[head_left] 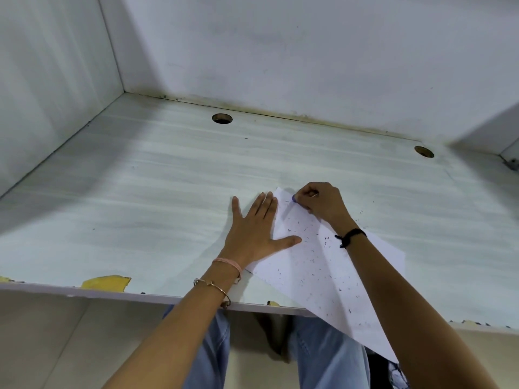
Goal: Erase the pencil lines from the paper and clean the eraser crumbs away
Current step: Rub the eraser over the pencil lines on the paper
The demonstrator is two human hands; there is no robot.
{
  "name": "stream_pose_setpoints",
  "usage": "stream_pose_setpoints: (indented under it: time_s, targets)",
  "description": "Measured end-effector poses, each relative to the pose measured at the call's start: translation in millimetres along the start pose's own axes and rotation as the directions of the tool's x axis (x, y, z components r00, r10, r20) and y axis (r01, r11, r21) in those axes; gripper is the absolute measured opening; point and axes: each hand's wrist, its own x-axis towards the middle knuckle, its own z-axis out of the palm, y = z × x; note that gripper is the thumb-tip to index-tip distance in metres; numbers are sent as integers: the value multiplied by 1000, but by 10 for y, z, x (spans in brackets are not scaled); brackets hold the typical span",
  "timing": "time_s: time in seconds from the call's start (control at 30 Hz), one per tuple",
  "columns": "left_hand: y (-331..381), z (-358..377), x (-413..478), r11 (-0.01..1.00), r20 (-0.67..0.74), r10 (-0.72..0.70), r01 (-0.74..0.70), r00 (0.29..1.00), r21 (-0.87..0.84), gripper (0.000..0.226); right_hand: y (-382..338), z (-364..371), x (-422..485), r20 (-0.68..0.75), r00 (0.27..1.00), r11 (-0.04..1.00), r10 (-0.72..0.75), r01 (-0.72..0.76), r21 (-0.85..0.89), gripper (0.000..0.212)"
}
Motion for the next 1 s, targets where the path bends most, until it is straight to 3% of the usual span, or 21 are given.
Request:
stream_pose_setpoints:
  time_s: [0.1,0.17,0.23,0.3,0.37,0.5,0.63,0.77,0.87,1.0]
  targets:
    - [-16,-40,4,997,-6,-2,1,1000,-76,98,12,-23,-231,62,998,983,13,-24,182,11]
    - [-35,-84,0,974,-40,-30,20,999,-226,79,6,21,-382,126,992,967,-12,-21,253,11]
    - [-52,-156,-26,872,-80,-95,44,992,-488,59,-21,104,-498,189,981,959,-44,-11,283,11]
    - [-91,-225,-101,687,-43,-170,87,985,-721,50,-55,182,-575,195,977,975,-82,38,220,11]
    - [-186,-248,-191,601,-2,-194,117,981,-790,49,-66,214,-589,149,985,986,-90,67,151,12]
    - [-392,-197,-429,778,-31,-99,58,995,-626,54,-49,195,-541,105,990,993,-91,82,82,12]
    - [-419,-188,-622,979,57,-30,41,998,-201,91,-113,199,-543,121,986,993,-114,109,49,15]
    - [-312,-148,-642,992,53,-117,115,992,43,102,-272,326,-654,187,969,987,-160,154,44,12]
    - [-284,-124,-638,988,24,-141,139,990,60,103,-347,450,-705,212,960,983,-181,179,31,10]
    - [-292,-108,-631,987,-11,-153,153,988,51,108,-385,516,-702,135,969,978,-207,210,-6,9]
